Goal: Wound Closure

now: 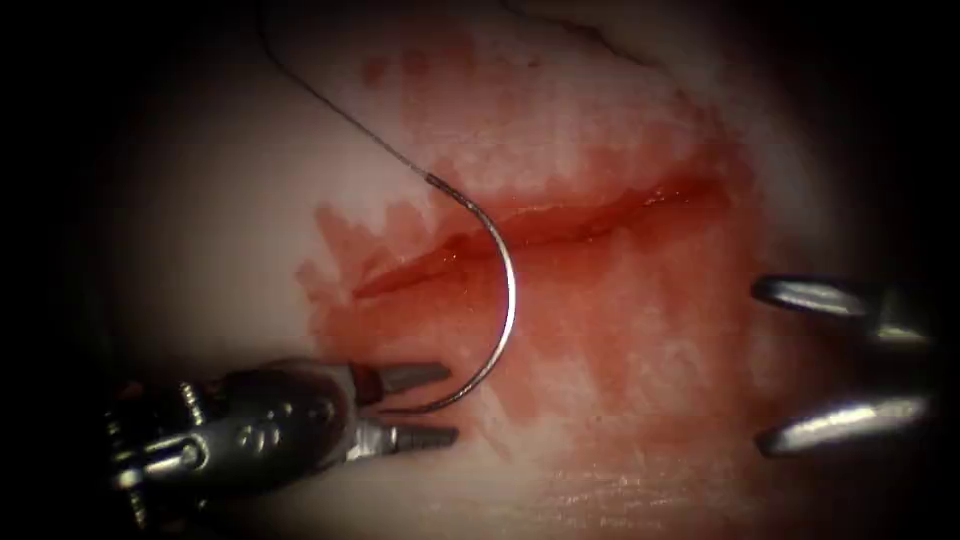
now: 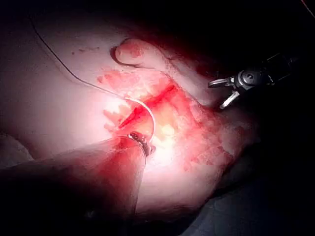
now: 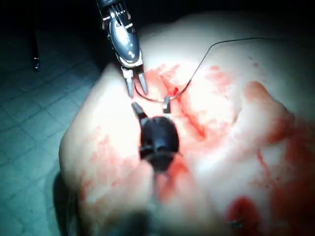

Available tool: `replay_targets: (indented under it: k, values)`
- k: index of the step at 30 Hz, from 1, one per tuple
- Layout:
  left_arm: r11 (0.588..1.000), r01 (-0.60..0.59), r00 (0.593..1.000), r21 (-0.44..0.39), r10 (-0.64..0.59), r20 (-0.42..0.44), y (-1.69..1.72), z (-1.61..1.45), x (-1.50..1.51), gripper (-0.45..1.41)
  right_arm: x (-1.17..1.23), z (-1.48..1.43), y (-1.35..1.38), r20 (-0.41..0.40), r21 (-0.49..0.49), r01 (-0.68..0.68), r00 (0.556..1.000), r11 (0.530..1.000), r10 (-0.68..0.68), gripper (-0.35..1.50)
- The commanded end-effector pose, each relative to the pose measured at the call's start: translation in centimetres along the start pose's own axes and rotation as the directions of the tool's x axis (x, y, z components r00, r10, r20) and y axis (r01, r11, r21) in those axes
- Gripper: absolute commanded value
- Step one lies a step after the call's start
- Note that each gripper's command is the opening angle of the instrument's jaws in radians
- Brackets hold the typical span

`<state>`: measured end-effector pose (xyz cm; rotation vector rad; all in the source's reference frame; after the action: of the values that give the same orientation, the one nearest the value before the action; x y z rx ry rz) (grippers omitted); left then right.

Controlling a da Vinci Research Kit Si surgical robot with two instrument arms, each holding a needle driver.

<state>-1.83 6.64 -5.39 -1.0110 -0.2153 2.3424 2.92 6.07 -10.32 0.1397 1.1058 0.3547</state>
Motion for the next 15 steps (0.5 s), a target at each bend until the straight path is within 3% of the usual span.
replay_targets:
  k: [1, 2, 4, 7, 9, 15]
  values:
    - [1.0, 0.008, 1.0, 0.0, -0.008, -0.002, -0.01, 0.08, 0.03, 0.55, -0.01, 0.1, -0.02, -0.006, 0.005, 0.002, 1.0, 1.0, -0.002, 0.79]
    - [1.0, 0.008, 1.0, 0.0, -0.008, -0.002, -0.02, 0.08, 0.03, 0.51, -0.01, 0.11, -0.02, -0.006, 0.005, 0.002, 1.0, 1.0, -0.002, 0.79]
    - [1.0, 0.019, 1.0, -0.003, -0.019, -0.001, -0.01, 0.05, 0.01, 0.01, -0.01, 0.11, -0.02, -0.006, 0.005, 0.002, 1.0, 1.0, -0.002, 0.79]
    - [1.0, 0.018, 1.0, -0.007, -0.018, -0.001, -0.03, 0.0, 0.0, -0.25, -0.01, 0.11, -0.02, -0.006, 0.005, 0.003, 1.0, 1.0, -0.003, 0.79]
    - [1.0, 0.018, 1.0, -0.01, -0.018, -0.001, -0.03, -0.03, -0.01, -0.35, -0.01, 0.11, -0.03, -0.008, 0.008, 0.009, 1.0, 1.0, -0.009, 0.76]
    - [1.0, -0.011, 1.0, 0.029, 0.01, 0.009, -0.04, -0.13, 0.09, -0.35, 0.02, 0.11, -0.06, -0.004, 0.004, -0.058, 0.998, 0.998, 0.058, 0.76]
